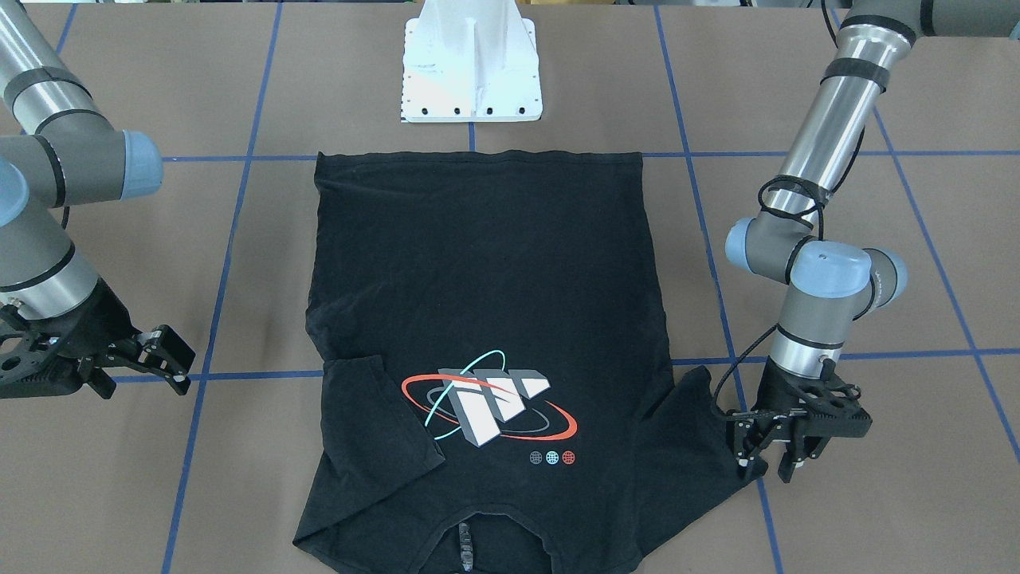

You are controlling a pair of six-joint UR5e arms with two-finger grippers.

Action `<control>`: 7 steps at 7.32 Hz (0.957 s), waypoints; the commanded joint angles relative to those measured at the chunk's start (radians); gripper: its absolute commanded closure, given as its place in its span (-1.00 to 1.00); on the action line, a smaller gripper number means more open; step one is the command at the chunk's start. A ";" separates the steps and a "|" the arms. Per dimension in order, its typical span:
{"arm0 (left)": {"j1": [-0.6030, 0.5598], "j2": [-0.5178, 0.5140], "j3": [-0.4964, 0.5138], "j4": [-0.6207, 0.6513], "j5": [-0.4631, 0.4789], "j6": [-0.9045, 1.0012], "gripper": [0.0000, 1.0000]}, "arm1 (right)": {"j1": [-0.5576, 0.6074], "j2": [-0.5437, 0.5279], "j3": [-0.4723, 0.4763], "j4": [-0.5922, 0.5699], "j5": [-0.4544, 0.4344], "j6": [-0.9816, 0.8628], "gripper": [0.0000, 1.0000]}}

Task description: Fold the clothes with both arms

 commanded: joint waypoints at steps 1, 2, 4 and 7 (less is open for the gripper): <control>0.001 0.000 0.010 0.000 0.001 0.003 0.03 | -0.001 0.001 0.000 0.000 -0.001 0.000 -1.00; 0.001 0.000 0.010 0.000 0.000 0.009 0.05 | -0.001 0.001 0.000 0.000 -0.003 0.000 -1.00; 0.004 0.005 0.007 0.000 -0.002 0.010 0.10 | -0.001 0.001 0.000 0.000 -0.004 0.001 -1.00; 0.005 0.013 -0.002 -0.002 -0.006 0.010 0.70 | -0.001 0.000 0.000 0.000 -0.006 0.003 -1.00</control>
